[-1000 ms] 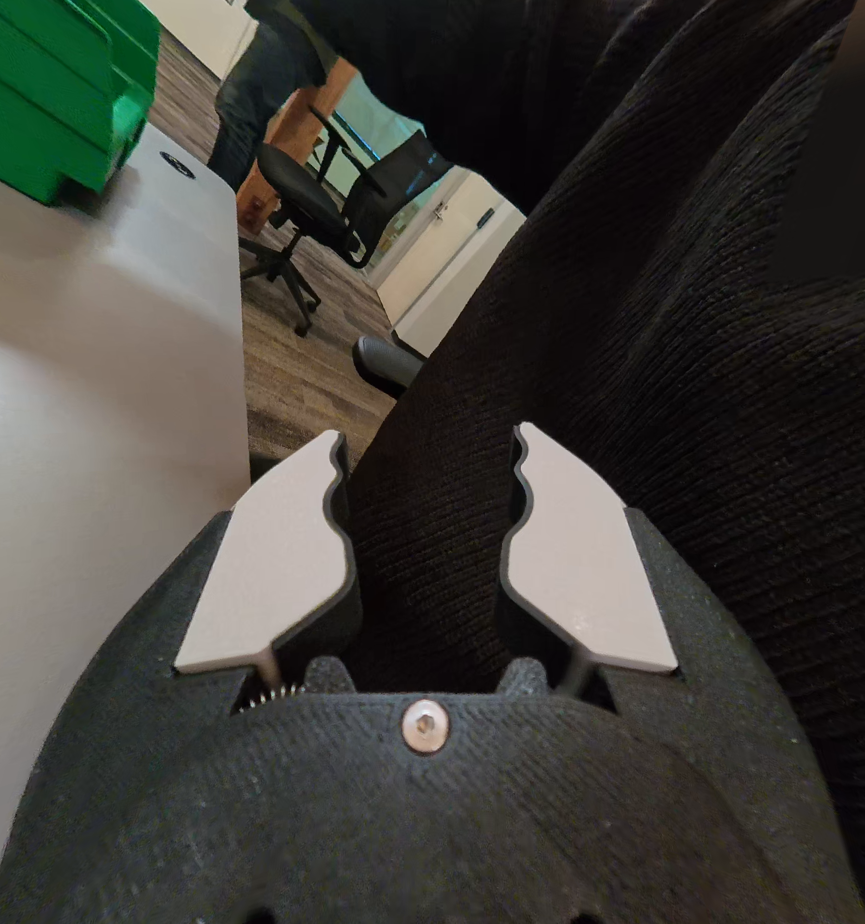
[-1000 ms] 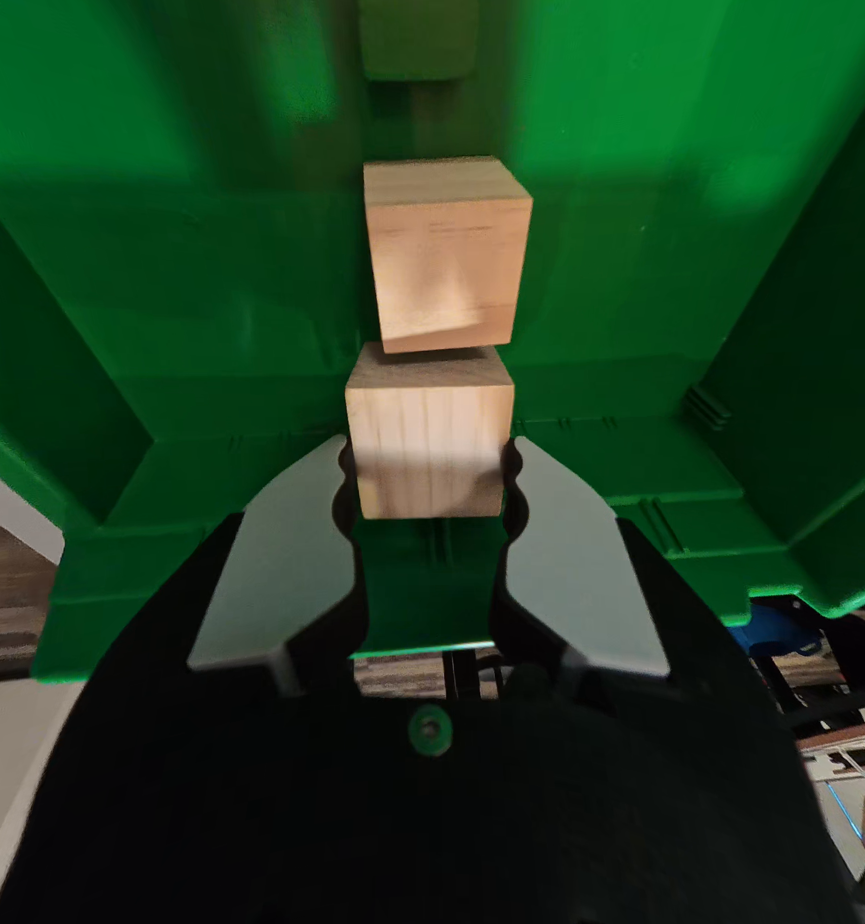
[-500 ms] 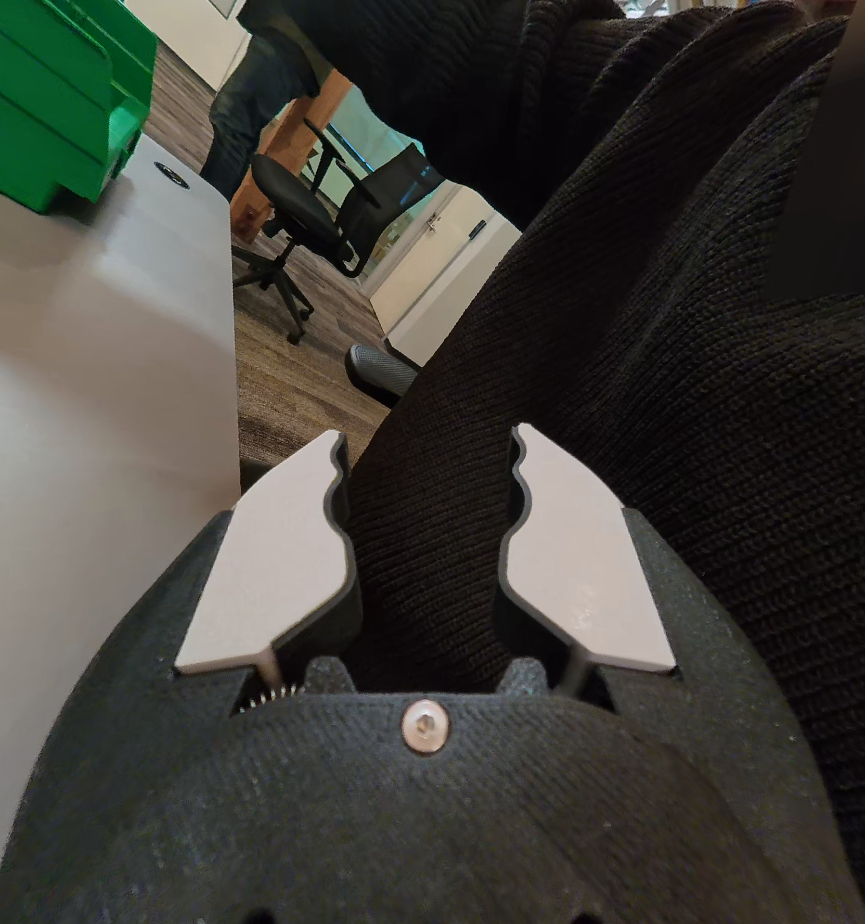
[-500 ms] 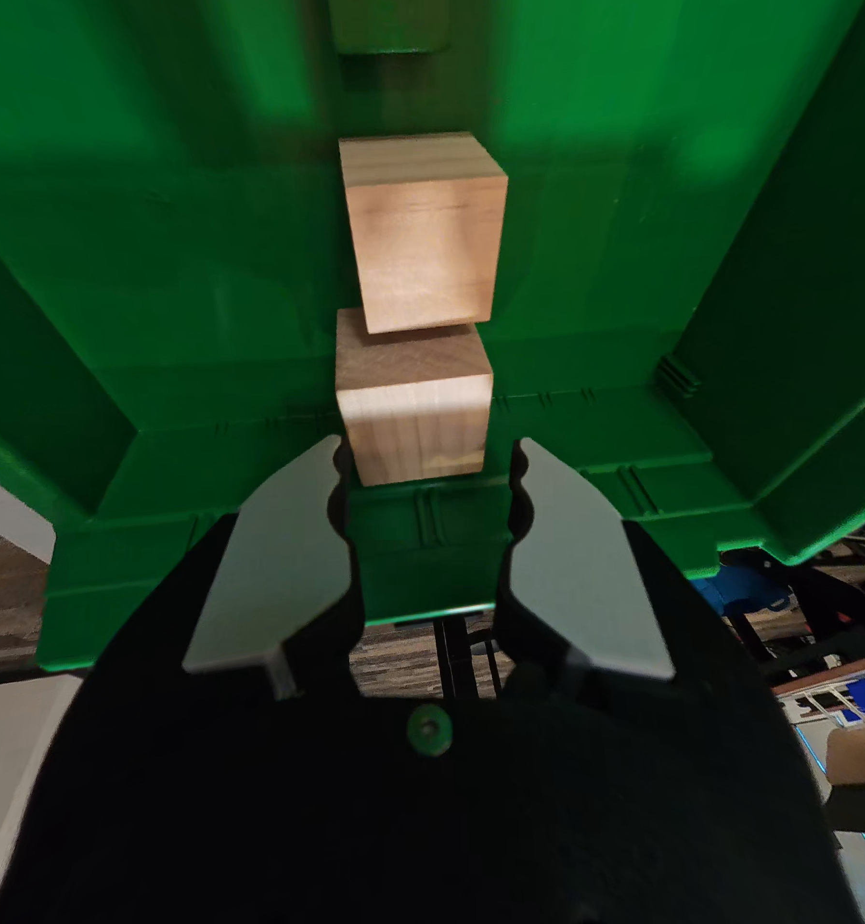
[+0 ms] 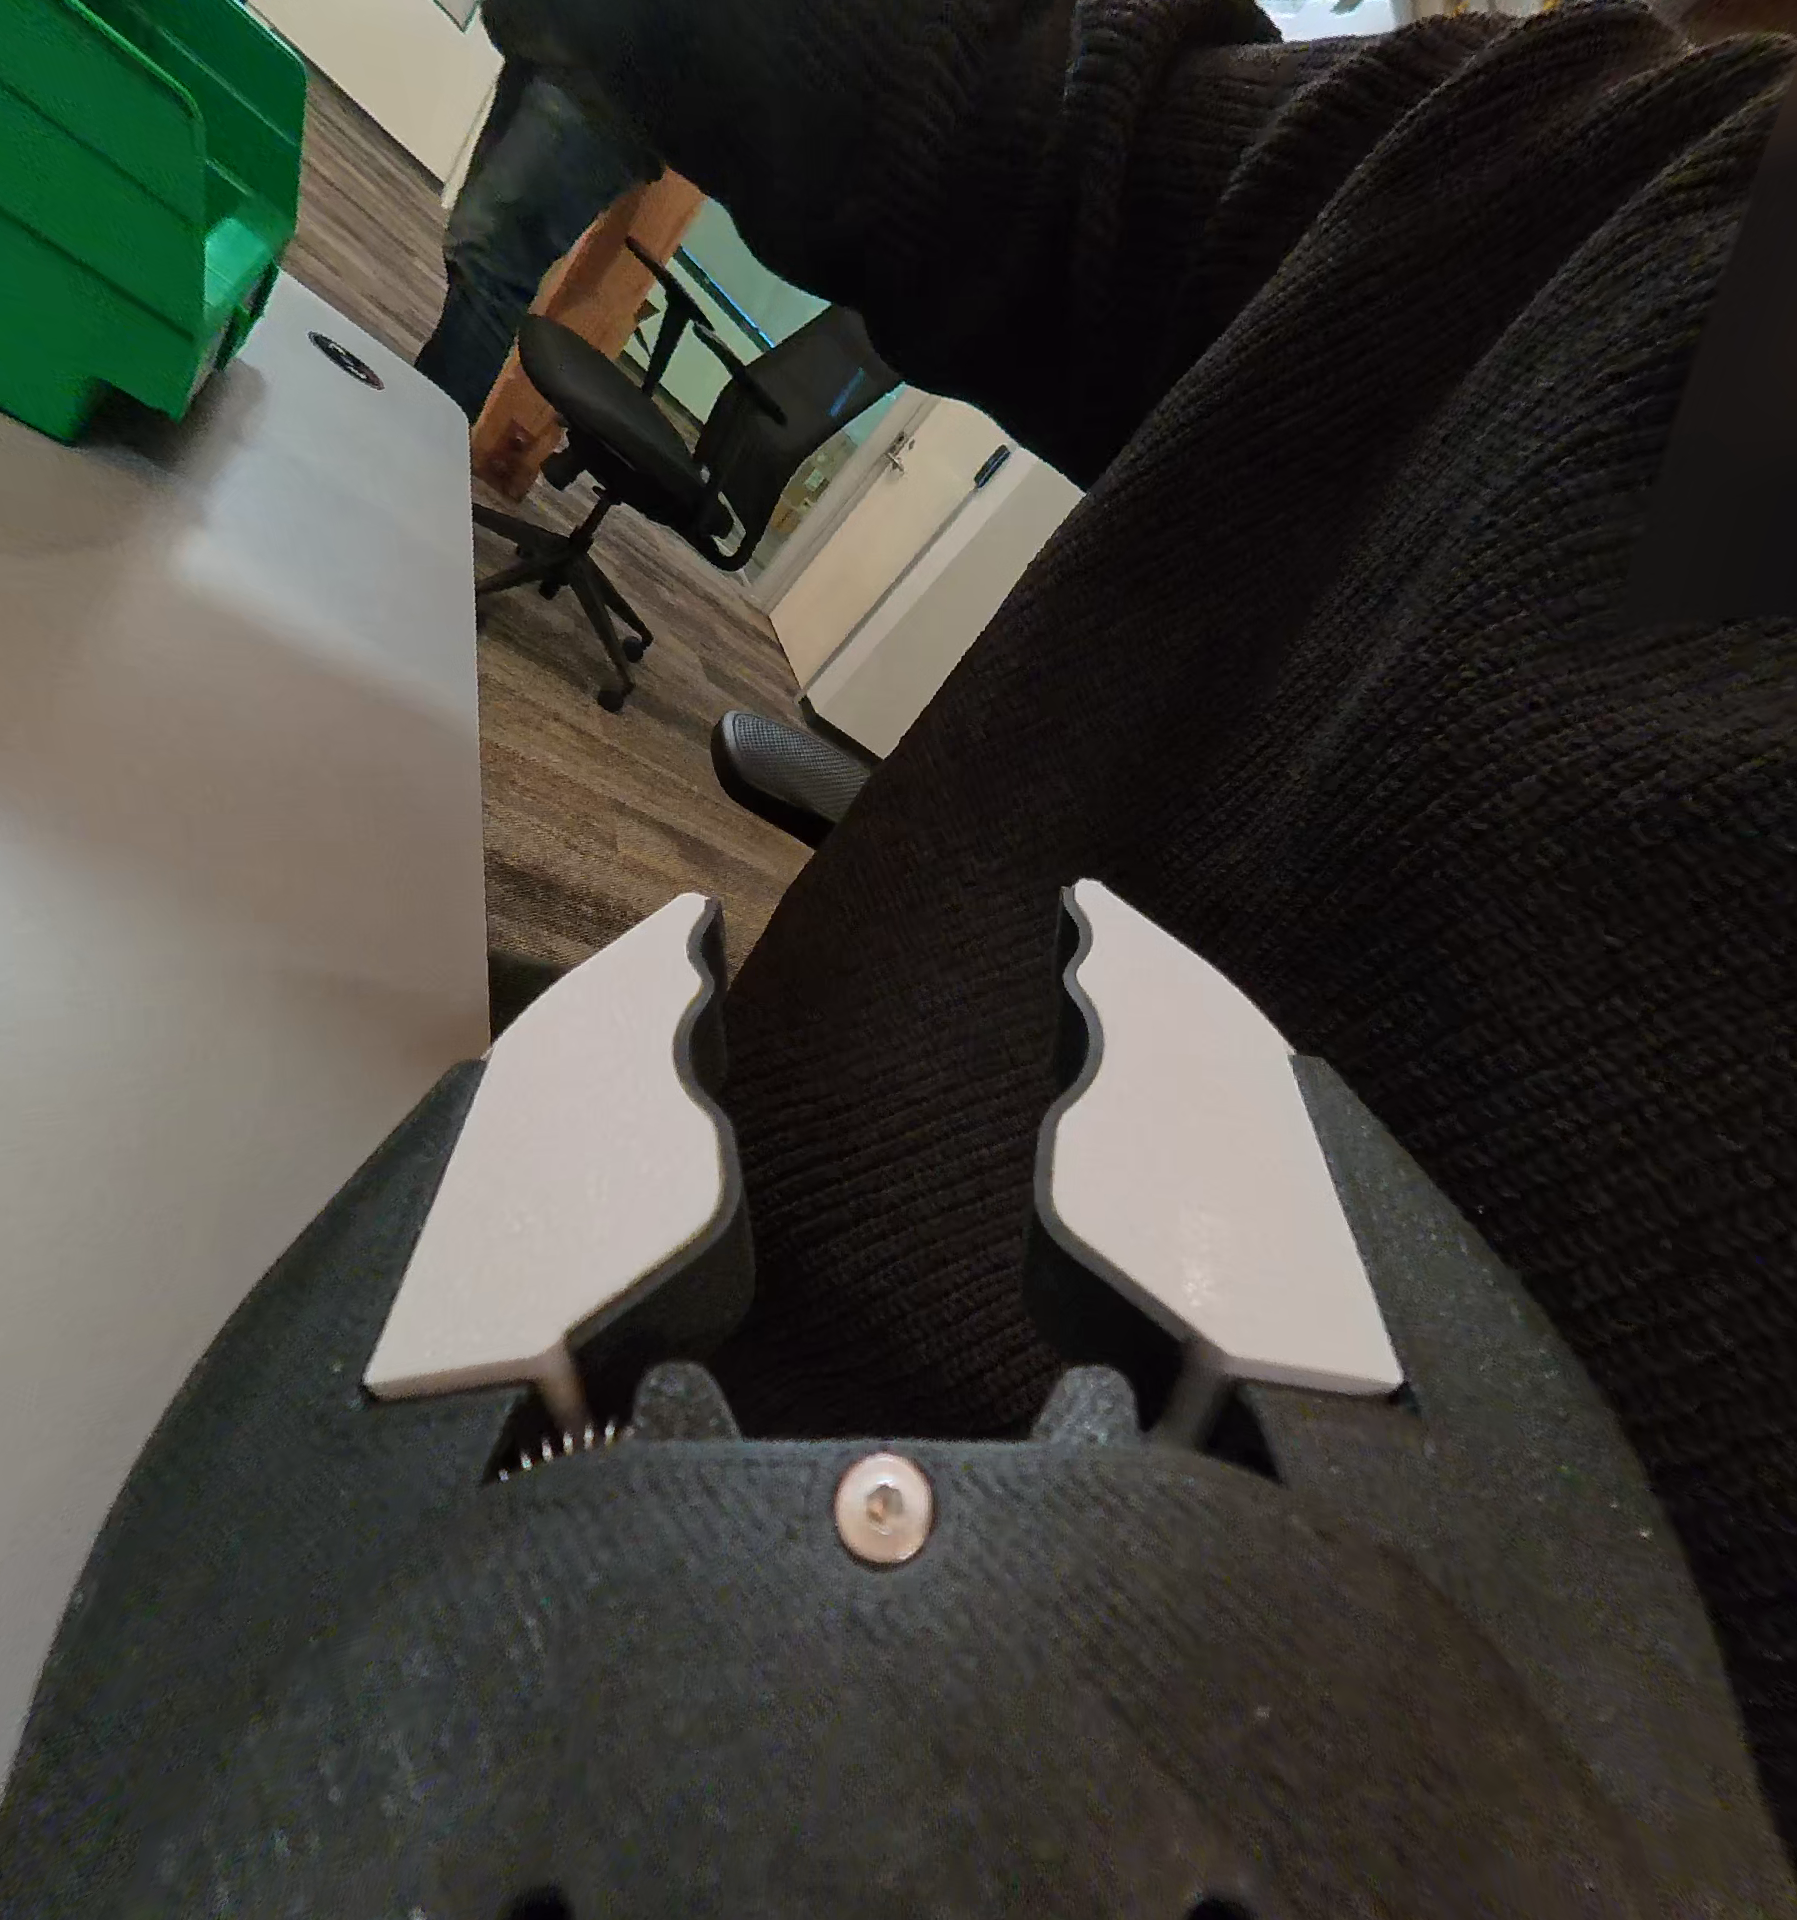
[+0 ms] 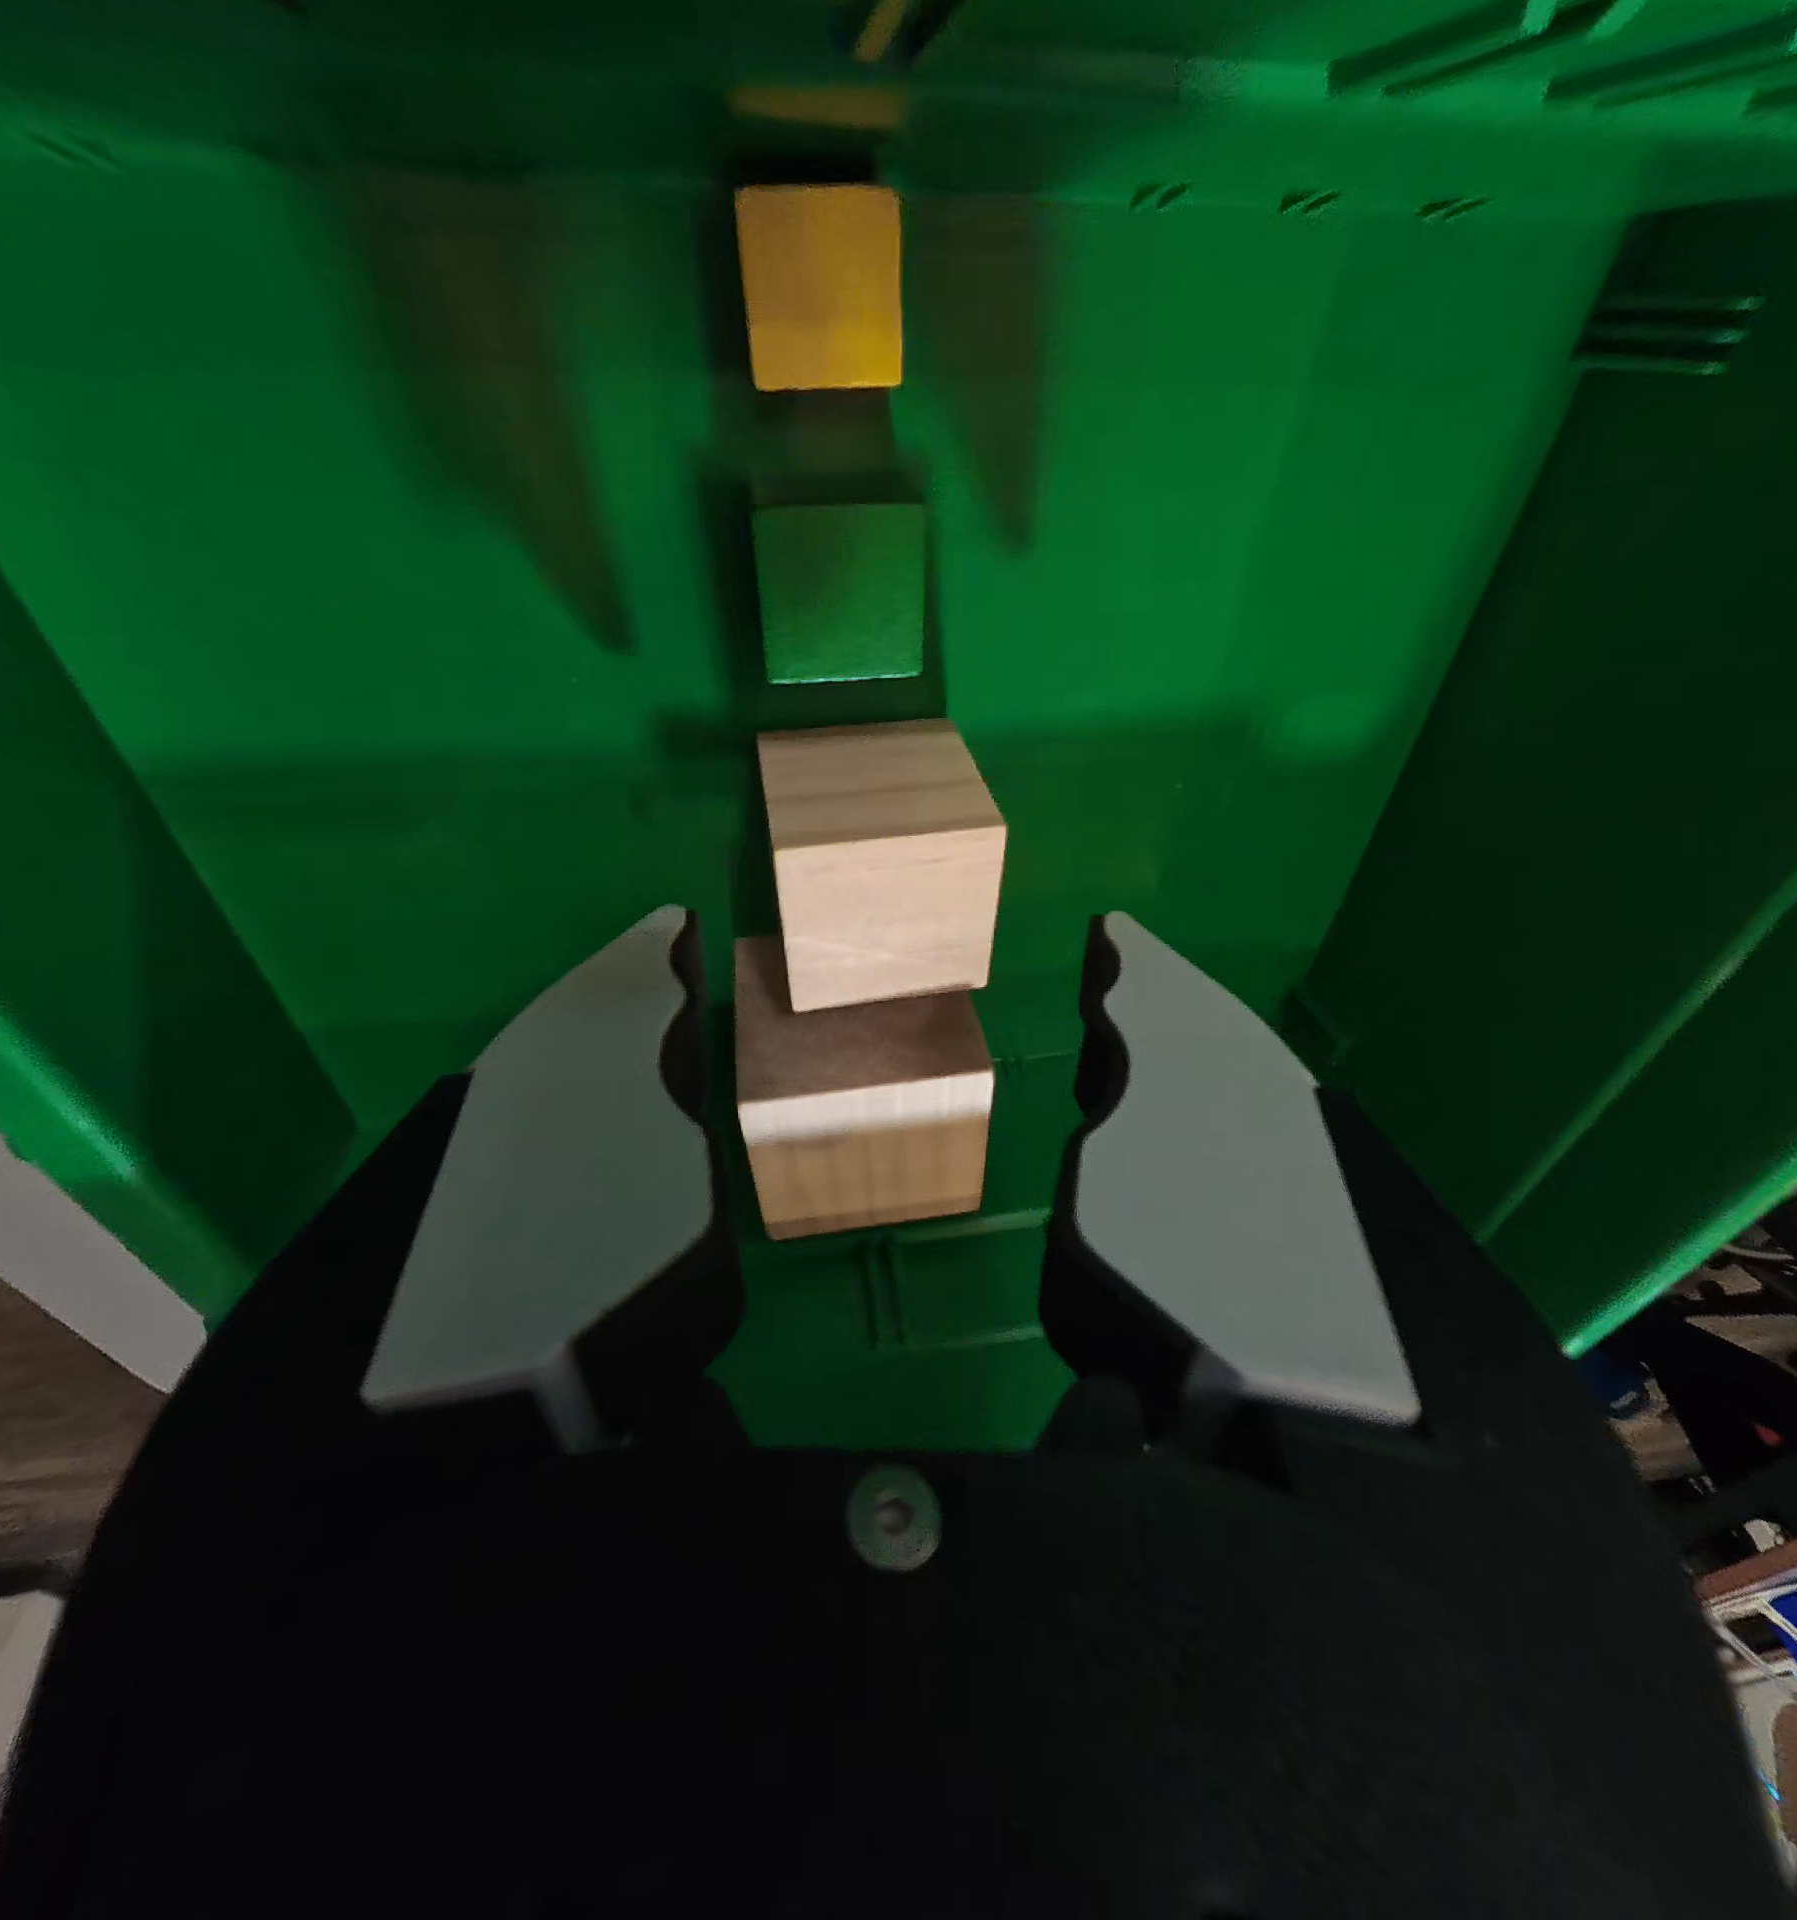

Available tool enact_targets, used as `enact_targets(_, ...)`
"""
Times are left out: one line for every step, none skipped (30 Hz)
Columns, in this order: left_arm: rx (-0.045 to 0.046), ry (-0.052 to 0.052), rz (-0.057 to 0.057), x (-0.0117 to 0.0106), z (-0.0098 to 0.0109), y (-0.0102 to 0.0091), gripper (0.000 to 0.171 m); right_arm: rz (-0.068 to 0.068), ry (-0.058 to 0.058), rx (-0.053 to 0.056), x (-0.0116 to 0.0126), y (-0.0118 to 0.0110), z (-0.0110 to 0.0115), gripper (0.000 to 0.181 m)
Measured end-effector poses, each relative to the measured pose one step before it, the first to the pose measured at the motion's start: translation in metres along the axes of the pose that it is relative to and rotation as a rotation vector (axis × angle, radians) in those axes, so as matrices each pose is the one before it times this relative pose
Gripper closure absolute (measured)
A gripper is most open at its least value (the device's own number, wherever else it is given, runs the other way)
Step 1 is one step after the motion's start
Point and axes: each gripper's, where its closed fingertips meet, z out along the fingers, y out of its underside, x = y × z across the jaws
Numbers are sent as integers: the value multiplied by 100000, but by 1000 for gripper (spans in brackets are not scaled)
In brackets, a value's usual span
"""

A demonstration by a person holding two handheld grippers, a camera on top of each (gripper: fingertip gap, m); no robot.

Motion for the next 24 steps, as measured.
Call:
enact_targets(-10, 1, -81, -3, -10, 6, 109, -347, -995, -1112, 2, 81, 295, 109)
enact_targets(-45, 49, -76, 7, -22, 1, 109, -636, -219, -753, 47, 76, 274, 113)
enact_targets(-78, 77, 2, 28, -22, 13, 110, -667, -495, -336, -34, 56, 241, 117)
enact_targets(-69, 75, 78, 27, -30, 2, 109, -124, -934, -589, -119, 84, 202, 123)
enact_targets(38, 63, 85, 16, -28, -21, 109, 100, -995, -573, -170, 49, 164, 128)
enact_targets(104, 110, -13, 20, -33, -25, 110, -101, 74, 127, -69, -82, 80, 133)
enact_targets(140, 170, -148, 7, -34, -30, 110, -496, 1260, 514, 81, -134, -30, 135)
enact_targets(166, 178, -270, -10, -26, -32, 110, -425, 660, 98, 28, -78, -66, 137)
enact_targets(186, 192, -326, -5, -28, -21, 110, 523, -237, 341, -92, -144, -36, 137)
enact_targets(228, 175, -291, 5, -24, -41, 110, 629, 188, 119, -28, -112, -18, 137)
enact_targets(158, 126, -209, 4, -14, -21, 110, 252, 281, -512, 10, -17, -10, 137)
enact_targets(-19, 76, -65, 21, -1, -5, 110, 431, 62, -717, -13, 0, -3, 137)
enact_targets(-130, -24, 101, 12, -2, 12, 110, 403, 146, -243, 12, -62, -9, 137)
enact_targets(-146, -123, 191, -2, 15, 19, 110, 485, 23, -229, 11, -41, -12, 137)
enact_targets(-144, -149, 130, -8, 15, 26, 110, 162, -116, -316, 13, -19, 4, 137)
enact_targets(-131, -25, 0, -6, 9, 30, 109, 150, -104, 64, 13, -41, -6, 137)
enact_targets(-71, 36, -103, -6, 11, 6, 110, 845, -256, 200, 17, -56, -6, 137)
enact_targets(-21, 29, -92, -3, 2, 4, 109, 1246, -497, -321, 0, -3, 2, 137)
enact_targets(-39, -24, -36, -5, 6, 15, 109, 853, -288, -380, -17, 16, -1, 137)
enact_targets(-93, -78, -6, -14, 6, 8, 109, 554, -152, -760, -24, 75, -2, 137)
enact_targets(-85, -55, 33, 0, 0, 20, 109, 353, -20, -851, -31, 77, 4, 137)
enact_targets(-75, 1, 61, 5, 4, 5, 109, 342, 118, -505, -35, 66, 1, 137)
enact_targets(-85, 8, 29, 8, 4, 7, 109, 334, 103, -169, -47, 42, -3, 137)
enact_targets(-88, 17, -39, 0, 3, 21, 109, 215, 250, 265, -28, 6, -1, 137)
